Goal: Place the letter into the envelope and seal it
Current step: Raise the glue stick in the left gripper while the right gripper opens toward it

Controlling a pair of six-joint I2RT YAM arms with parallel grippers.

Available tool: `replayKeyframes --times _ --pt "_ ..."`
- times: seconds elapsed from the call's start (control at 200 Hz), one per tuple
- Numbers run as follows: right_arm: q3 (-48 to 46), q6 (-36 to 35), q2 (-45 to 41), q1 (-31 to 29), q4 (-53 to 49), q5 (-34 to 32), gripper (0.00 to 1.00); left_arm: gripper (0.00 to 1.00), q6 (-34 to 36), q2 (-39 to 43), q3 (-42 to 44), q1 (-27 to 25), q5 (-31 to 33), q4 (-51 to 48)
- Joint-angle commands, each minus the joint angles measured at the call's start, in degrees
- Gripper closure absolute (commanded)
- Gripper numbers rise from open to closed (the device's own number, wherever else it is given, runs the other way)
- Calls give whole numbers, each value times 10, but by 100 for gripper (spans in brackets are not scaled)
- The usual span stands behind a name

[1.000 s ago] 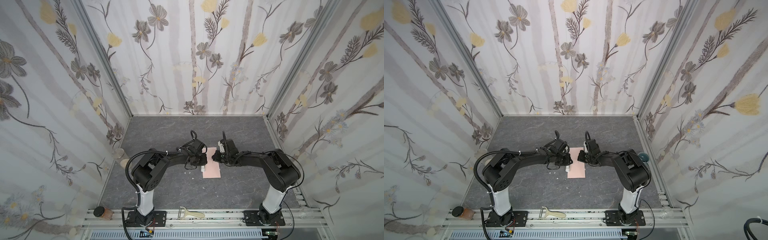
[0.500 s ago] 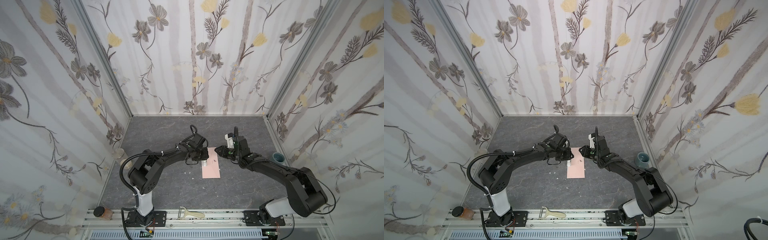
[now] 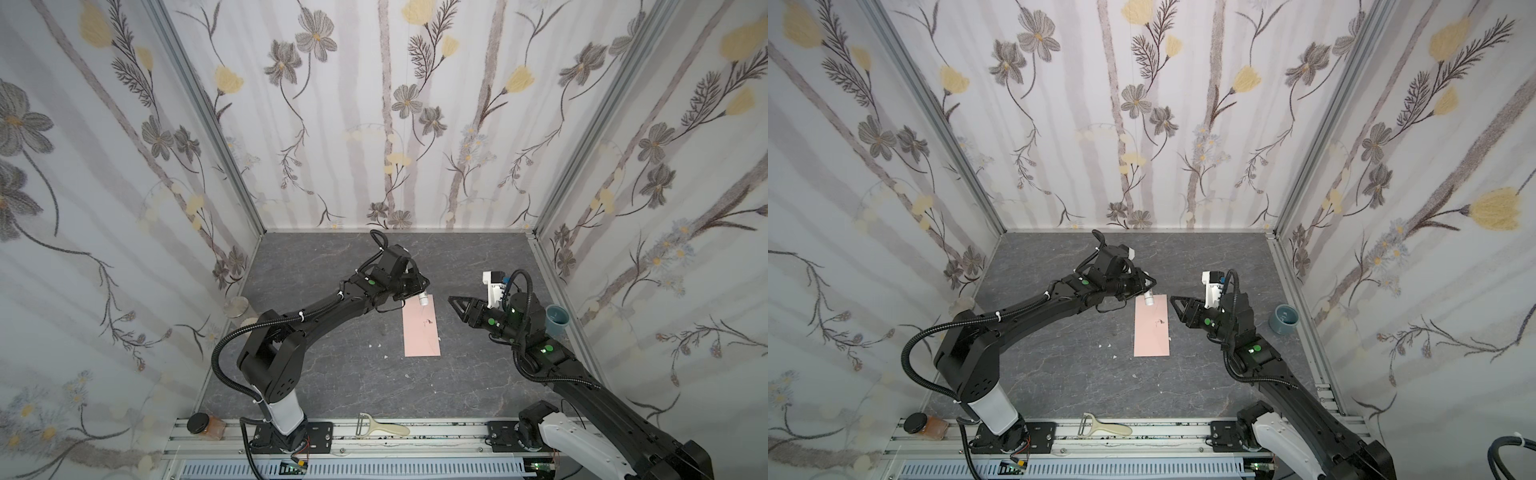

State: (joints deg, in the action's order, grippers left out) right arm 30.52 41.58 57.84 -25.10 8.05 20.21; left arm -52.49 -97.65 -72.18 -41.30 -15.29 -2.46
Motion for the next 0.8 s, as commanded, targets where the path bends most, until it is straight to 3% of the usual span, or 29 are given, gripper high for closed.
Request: replayKeyframes --times 0.0,0.06,0.13,0.31,0.794 --pt "-18 10 -21 -1 35 8 47 100 -118 10 61 0 -25 196" --pt "-26 11 -25 0 44 9 45 100 -188 7 110 1 -43 311" --pt "-34 14 -18 -1 67 17 43 100 -224 -11 123 -2 -55 362" --pt "-44 43 39 -7 141 47 42 100 -237 -18 114 -14 -46 382" --pt "-19 63 88 -35 189 -1 45 100 -270 28 168 -14 17 416"
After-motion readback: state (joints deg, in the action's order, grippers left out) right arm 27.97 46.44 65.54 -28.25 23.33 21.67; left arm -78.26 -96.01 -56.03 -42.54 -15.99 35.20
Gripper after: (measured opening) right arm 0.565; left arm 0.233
